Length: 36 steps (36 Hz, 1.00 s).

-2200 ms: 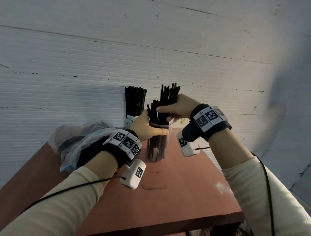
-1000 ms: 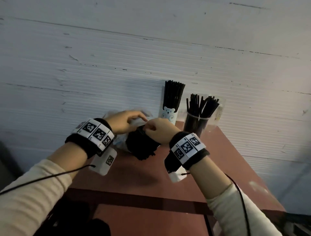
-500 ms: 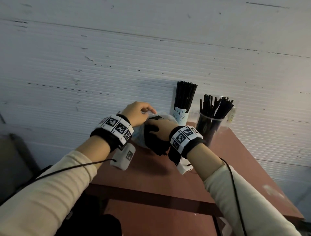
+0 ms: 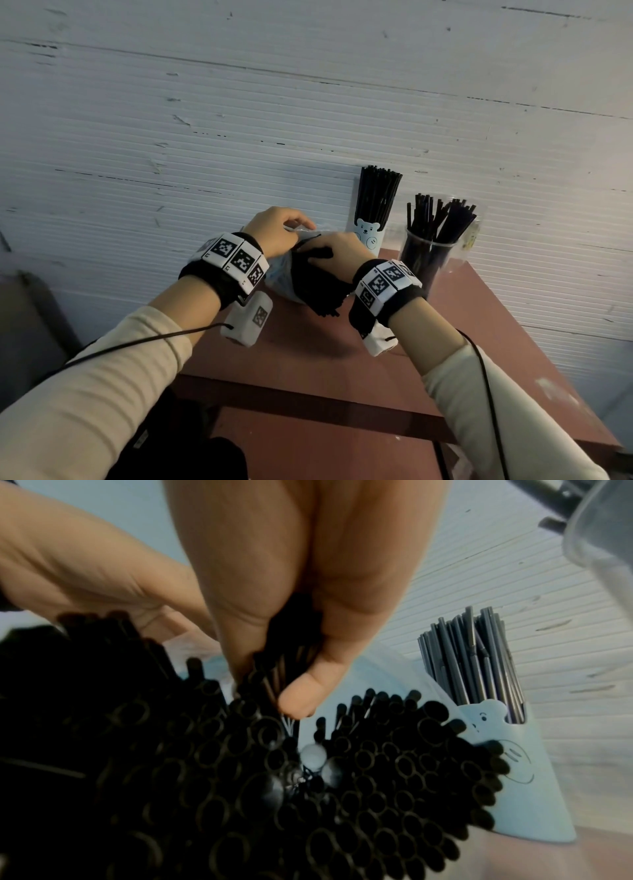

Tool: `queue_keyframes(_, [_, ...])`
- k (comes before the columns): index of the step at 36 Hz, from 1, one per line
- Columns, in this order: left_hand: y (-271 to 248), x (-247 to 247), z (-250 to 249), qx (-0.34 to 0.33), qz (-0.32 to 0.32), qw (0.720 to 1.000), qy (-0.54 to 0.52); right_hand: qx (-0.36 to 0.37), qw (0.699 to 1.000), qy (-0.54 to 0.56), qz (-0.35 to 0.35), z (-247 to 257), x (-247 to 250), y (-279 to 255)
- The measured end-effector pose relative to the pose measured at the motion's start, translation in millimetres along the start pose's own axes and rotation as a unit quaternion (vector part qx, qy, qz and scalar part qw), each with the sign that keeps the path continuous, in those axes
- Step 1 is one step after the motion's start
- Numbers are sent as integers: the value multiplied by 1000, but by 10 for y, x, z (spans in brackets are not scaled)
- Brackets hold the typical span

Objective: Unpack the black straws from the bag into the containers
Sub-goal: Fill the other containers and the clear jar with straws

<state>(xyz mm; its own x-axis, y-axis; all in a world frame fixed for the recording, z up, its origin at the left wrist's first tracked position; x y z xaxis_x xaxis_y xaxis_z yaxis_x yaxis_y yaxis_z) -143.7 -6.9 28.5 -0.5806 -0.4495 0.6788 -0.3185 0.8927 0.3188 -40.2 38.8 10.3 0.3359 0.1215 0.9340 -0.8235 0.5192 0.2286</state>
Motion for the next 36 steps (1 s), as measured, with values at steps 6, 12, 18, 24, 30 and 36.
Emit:
queue_keyframes(6, [28, -19, 4, 1, 4, 1000, -3, 7, 999, 39, -5, -31, 16, -15])
queue_keyframes(12, [35, -38, 18, -1, 6, 1000, -5, 40, 998, 39, -23, 10, 45, -43])
queue_keyframes(18, [5, -62, 26, -17, 18, 1000, -7, 37, 998, 52, -16, -47, 63, -102])
queue_keyframes(24, [-84, -126, 15, -38, 35, 999, 9, 14, 993, 120, -5, -183, 202, -321])
queue_keyframes(30, [-215, -260, -422, -159, 25, 983, 84, 18, 990, 143, 10, -218, 457, -638])
queue_keyframes(36, [-225, -650, -796, -184, 93, 970, 127, 27, 991, 128, 27, -173, 687, -943])
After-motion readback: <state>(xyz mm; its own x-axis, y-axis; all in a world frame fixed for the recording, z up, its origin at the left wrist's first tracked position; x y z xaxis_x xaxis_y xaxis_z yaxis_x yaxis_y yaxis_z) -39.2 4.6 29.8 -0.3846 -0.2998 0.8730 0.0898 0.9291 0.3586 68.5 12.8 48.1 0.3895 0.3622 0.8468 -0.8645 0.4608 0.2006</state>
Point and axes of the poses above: each hand's wrist, its own y-axis towards the middle knuckle, its own x-axis out of the back of the hand, z = x × y, the point moved 9 cm from there along y, towards the middle knuckle, and after that the axes turned 1 degree about x, right-handed, at the moved point
